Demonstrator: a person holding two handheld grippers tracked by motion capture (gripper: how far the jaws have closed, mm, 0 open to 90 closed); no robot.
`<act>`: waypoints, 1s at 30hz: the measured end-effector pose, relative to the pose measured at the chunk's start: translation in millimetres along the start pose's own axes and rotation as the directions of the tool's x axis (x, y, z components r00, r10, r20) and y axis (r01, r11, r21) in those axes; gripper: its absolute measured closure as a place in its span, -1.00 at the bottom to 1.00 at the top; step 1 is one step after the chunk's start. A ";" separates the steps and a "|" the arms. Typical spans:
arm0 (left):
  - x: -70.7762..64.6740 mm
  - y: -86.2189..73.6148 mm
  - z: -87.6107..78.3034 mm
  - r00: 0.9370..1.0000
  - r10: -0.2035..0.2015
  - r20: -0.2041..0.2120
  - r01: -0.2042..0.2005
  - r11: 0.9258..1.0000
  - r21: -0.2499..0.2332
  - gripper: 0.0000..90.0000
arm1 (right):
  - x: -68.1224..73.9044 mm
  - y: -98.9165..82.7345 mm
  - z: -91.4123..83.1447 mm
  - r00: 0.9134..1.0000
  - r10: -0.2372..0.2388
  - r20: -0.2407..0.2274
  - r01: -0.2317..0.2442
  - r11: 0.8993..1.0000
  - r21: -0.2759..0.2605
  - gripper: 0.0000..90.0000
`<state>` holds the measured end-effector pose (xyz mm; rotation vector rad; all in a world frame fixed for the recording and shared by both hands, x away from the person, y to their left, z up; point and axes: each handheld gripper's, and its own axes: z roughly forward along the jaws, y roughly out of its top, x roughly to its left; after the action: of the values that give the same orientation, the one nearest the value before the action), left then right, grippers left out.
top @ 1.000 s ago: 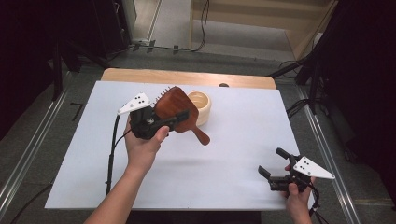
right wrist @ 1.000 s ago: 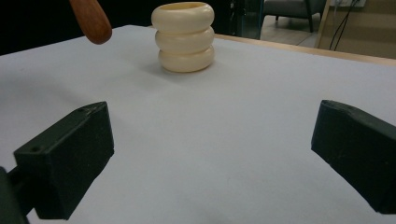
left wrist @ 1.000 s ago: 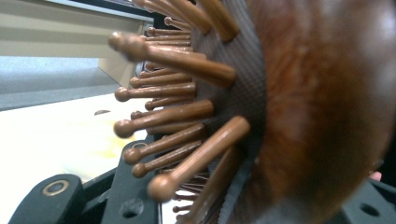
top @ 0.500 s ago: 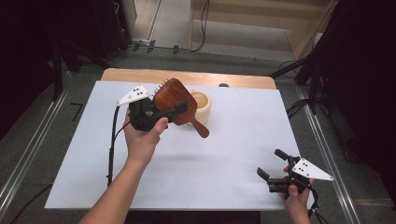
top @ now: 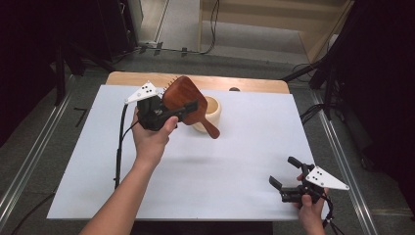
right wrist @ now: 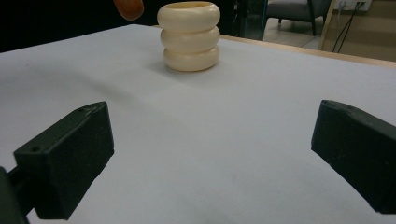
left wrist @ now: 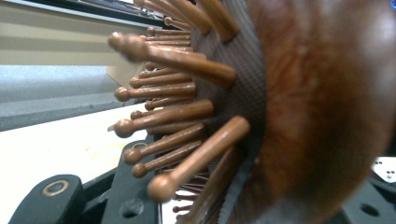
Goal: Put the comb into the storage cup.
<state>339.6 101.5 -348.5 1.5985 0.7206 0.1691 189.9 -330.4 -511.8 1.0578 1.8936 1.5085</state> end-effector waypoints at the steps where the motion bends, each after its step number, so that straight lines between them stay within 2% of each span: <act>1: 0.6 0.2 0.6 1.000 -0.002 -0.001 0.002 1.000 -0.002 0.27 | 0.1 0.0 0.0 1.000 0.001 -0.002 -0.001 1.000 0.000 -1.00; 7: 5.3 4.4 3.1 1.000 -0.011 -0.010 0.011 1.000 -0.013 0.27 | -0.1 -0.1 0.0 1.000 0.000 0.000 0.000 1.000 -0.002 -1.00; 30: 14.5 17.1 17.8 0.999 0.002 -0.041 -0.003 1.000 -0.025 0.27 | 1.4 -0.1 0.7 1.000 -0.002 -0.003 0.002 1.000 -0.001 -1.00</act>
<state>366.0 94.3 -339.9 1.5760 0.7455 0.2125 189.6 -328.9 -511.9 1.0527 1.8954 1.5106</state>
